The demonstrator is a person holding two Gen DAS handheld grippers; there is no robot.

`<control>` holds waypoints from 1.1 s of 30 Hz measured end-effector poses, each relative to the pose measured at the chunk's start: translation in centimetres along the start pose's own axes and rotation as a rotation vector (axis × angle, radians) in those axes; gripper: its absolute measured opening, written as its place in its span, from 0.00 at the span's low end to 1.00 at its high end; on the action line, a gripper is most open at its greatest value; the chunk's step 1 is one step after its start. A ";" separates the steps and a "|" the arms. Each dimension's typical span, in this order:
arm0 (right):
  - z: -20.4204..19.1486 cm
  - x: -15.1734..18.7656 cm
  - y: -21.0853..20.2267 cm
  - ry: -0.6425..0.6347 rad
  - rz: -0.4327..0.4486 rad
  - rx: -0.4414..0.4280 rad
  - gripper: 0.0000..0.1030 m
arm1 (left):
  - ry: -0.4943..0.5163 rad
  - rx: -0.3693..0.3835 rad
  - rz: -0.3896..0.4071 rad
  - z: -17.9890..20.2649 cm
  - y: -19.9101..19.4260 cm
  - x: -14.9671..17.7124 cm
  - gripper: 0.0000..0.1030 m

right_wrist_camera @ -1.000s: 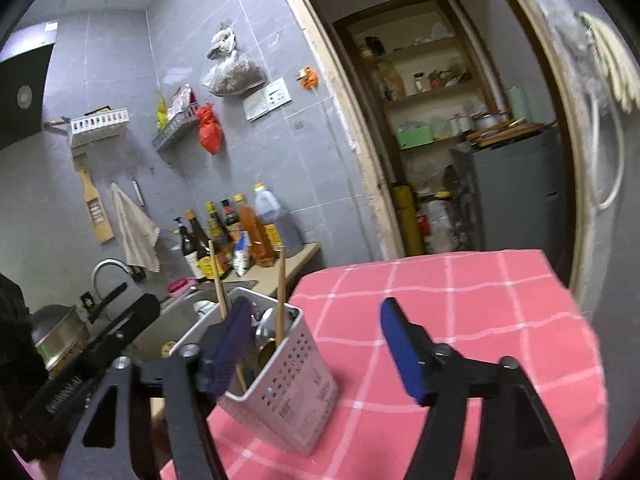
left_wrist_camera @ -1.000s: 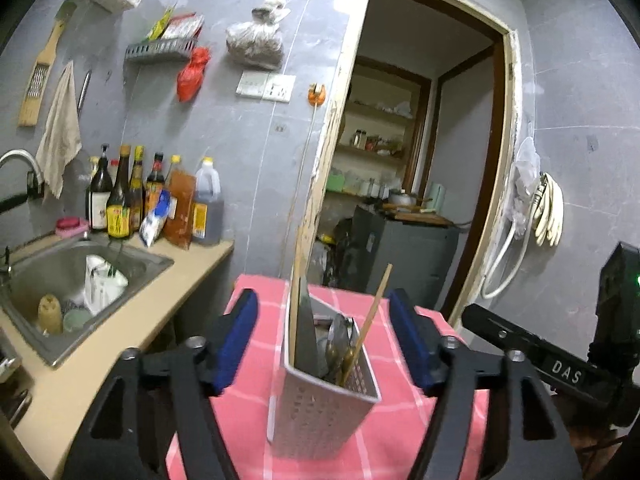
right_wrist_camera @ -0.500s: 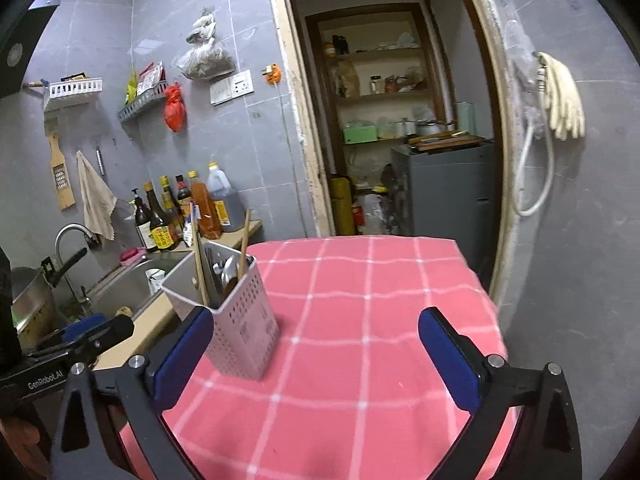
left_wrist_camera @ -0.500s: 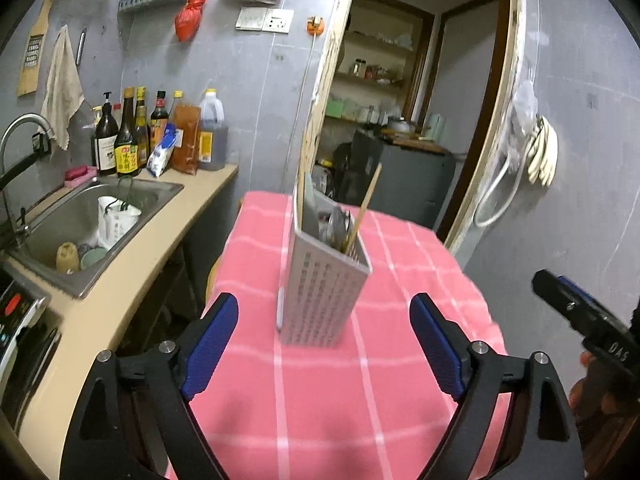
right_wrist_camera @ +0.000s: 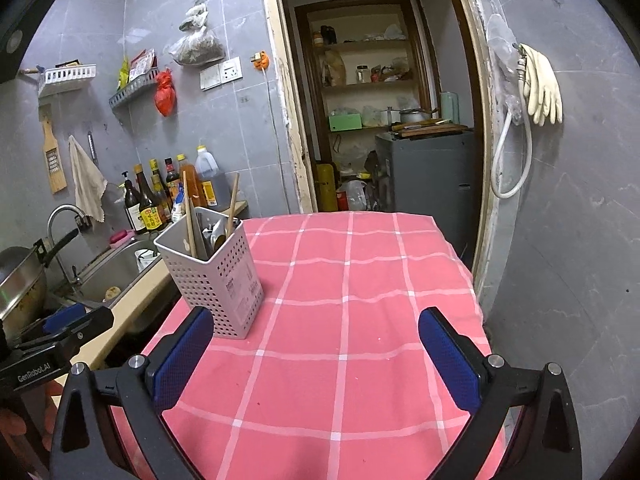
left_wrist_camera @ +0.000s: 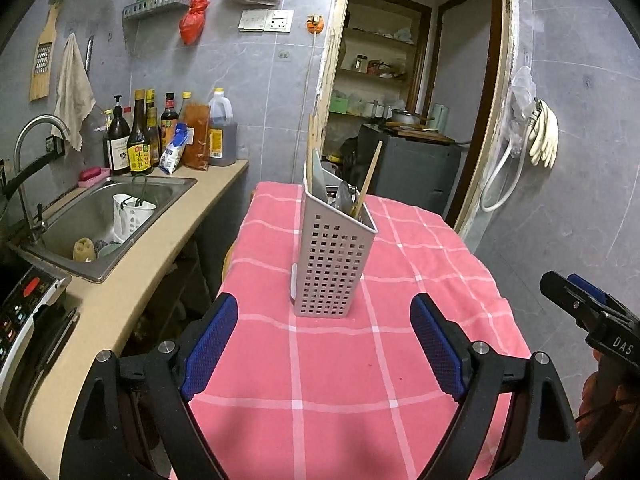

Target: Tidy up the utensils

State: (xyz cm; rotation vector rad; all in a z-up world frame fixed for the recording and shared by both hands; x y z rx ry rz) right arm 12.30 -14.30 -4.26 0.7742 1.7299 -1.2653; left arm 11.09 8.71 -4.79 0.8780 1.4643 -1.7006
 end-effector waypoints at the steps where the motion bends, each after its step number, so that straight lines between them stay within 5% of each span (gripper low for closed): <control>1: 0.0 0.0 0.1 -0.001 0.001 0.001 1.00 | 0.001 0.000 0.002 0.0 0.1 -0.1 0.82; 33: 0.6 -0.6 1.3 0.008 -0.011 0.007 1.00 | 0.021 0.020 -0.005 0.6 1.9 -0.7 0.82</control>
Point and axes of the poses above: each gripper's, at about its wrist camera, not at the fingertips, and y roughly the way its jaws point, z to its right, x to its underside, the point moved 6 cm from there along y, roughly the way its jaws point
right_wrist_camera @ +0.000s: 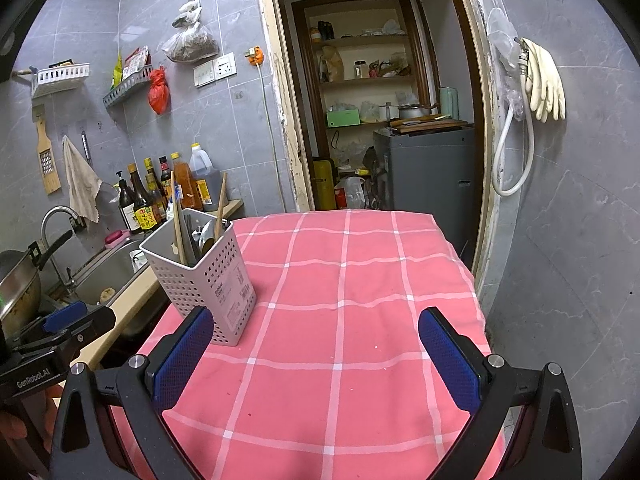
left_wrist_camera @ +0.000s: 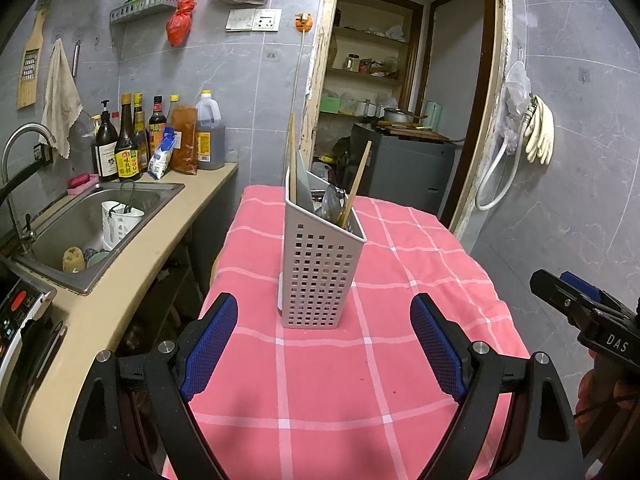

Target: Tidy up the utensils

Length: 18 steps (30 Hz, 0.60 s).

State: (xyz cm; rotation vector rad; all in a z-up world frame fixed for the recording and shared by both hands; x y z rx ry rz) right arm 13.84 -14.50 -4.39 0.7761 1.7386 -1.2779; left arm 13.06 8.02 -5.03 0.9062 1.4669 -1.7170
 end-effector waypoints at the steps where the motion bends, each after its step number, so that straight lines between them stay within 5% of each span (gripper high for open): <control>1: 0.0 0.0 0.0 0.000 0.000 0.000 1.00 | 0.000 0.000 0.001 0.0 0.0 0.0 0.82; 18: 0.1 -0.1 0.0 0.001 -0.001 -0.001 1.00 | 0.005 0.006 0.003 0.1 0.1 -0.3 0.82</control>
Point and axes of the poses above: each gripper's, at about its wrist camera, not at the fingertips, and y roughly the way its jaws point, z to its right, x to its underside, the point moved 6 cm from there along y, roughly the way its jaws point
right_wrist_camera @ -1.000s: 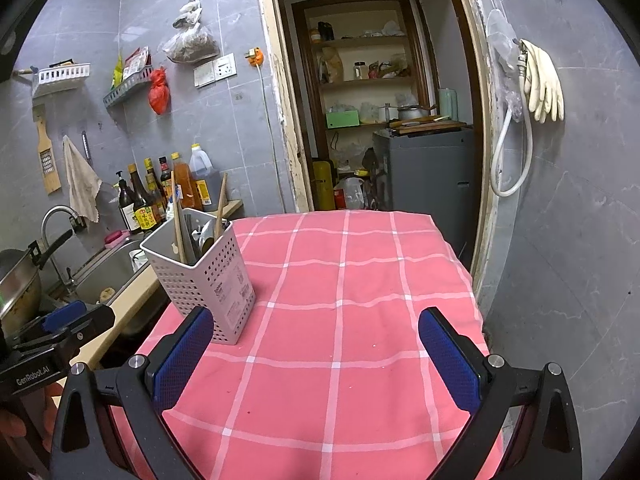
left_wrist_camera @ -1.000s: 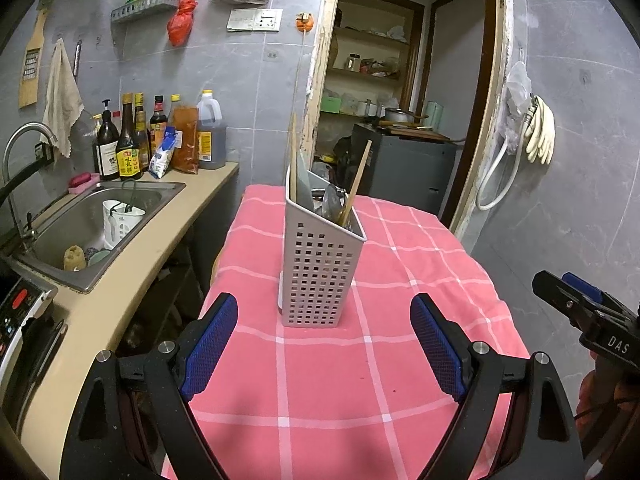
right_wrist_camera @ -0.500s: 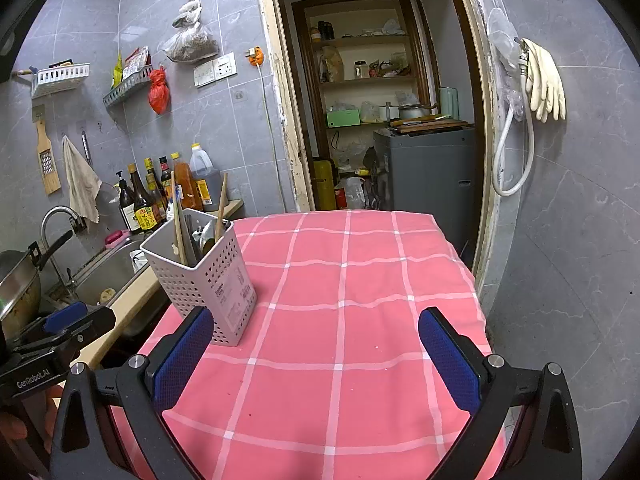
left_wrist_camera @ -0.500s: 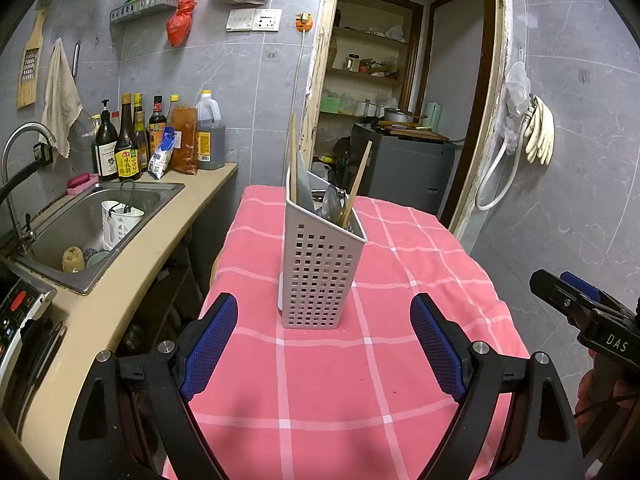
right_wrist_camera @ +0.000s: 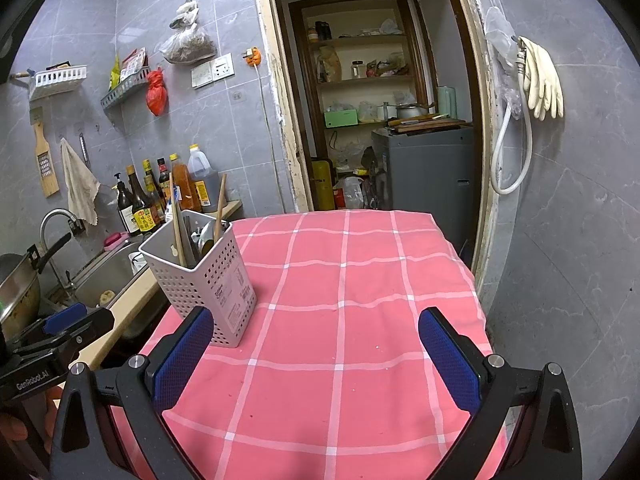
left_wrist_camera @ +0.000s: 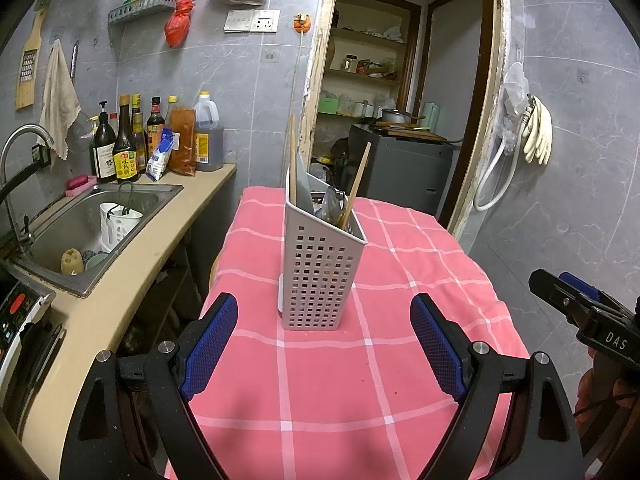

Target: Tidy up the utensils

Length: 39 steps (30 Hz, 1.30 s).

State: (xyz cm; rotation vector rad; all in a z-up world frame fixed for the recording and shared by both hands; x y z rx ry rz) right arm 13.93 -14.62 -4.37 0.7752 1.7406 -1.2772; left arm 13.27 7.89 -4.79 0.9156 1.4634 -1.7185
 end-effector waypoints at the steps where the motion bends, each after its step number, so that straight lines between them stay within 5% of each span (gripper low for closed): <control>1: 0.0 0.0 0.0 0.000 0.000 0.000 1.00 | -0.001 0.000 0.000 0.0 0.0 0.0 0.82; 39: 0.3 -0.1 0.1 0.002 -0.007 0.005 1.00 | 0.023 0.021 0.001 0.1 0.2 0.6 0.82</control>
Point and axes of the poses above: each gripper's, at about its wrist camera, not at the fingertips, and y roughly the way its jaws point, z to its right, x to its underside, the point moved 6 cm from there along y, roughly the way its jaws point
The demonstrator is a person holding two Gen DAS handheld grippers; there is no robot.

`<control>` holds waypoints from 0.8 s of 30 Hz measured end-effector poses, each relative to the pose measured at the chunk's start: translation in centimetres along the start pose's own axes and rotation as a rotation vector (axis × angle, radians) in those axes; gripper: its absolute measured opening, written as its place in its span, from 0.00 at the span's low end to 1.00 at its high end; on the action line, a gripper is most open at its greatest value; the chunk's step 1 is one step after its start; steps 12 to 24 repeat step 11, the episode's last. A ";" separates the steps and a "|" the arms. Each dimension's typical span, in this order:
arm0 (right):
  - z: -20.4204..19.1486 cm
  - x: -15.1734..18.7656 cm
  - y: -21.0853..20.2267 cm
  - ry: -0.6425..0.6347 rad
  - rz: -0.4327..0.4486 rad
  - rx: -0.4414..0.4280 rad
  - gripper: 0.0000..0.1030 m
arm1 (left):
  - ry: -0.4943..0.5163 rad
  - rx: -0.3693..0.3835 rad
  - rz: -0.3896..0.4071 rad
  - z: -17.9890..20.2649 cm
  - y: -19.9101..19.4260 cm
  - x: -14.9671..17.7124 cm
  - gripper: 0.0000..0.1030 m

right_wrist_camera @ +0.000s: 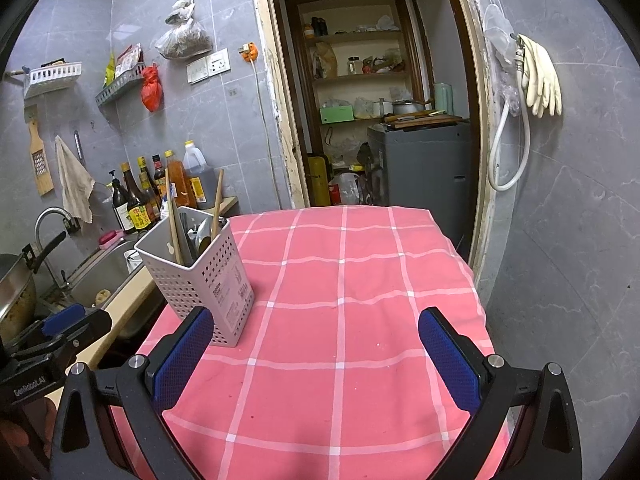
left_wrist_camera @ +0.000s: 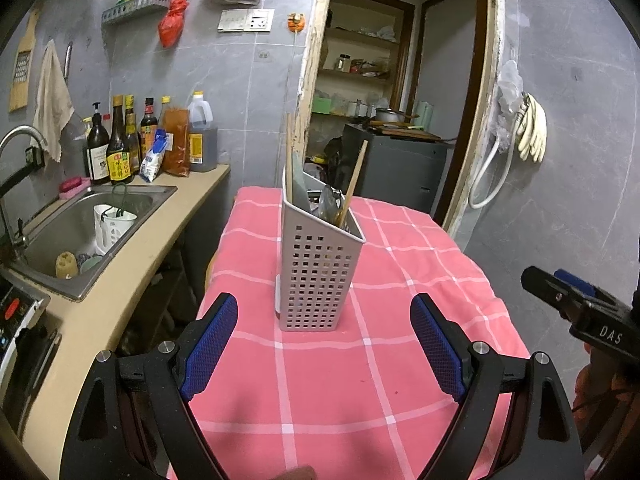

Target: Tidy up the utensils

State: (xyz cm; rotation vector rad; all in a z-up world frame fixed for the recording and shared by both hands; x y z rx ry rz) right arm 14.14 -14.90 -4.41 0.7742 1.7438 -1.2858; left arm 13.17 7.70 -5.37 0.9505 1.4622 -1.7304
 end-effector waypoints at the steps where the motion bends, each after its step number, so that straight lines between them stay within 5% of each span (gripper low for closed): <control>1: 0.0 0.0 0.0 0.001 -0.001 0.000 1.00 | 0.006 0.001 -0.002 0.1 0.1 0.1 0.82; 24: -0.1 0.6 0.2 0.010 -0.021 0.007 1.00 | 0.020 0.008 -0.015 0.0 0.4 0.5 0.82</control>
Point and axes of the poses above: each gripper's, at about its wrist camera, not at the fingertips, and y roughly the way its jaws point, z to its right, x to its underside, the point moved 6 cm from there along y, roughly the way its jaws point
